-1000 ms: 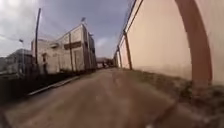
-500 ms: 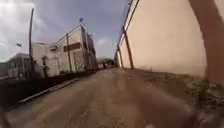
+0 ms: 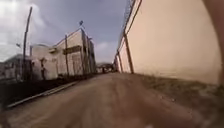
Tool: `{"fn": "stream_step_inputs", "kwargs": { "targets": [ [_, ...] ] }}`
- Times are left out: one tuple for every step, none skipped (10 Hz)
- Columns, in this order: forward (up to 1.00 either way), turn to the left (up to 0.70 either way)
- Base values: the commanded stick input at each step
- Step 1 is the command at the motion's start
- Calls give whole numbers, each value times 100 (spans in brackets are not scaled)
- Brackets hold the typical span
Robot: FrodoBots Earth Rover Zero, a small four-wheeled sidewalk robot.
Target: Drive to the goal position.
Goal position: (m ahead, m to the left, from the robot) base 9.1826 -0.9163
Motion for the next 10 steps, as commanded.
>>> {"fn": "stream_step_inputs", "kwargs": {
  "targets": [
    [70, 0],
    [70, 0],
    [70, 0],
    [70, 0],
    [70, 0],
    [70, 0],
    [70, 0],
    [70, 0],
    [70, 0],
    [70, 0]
  ]
}}
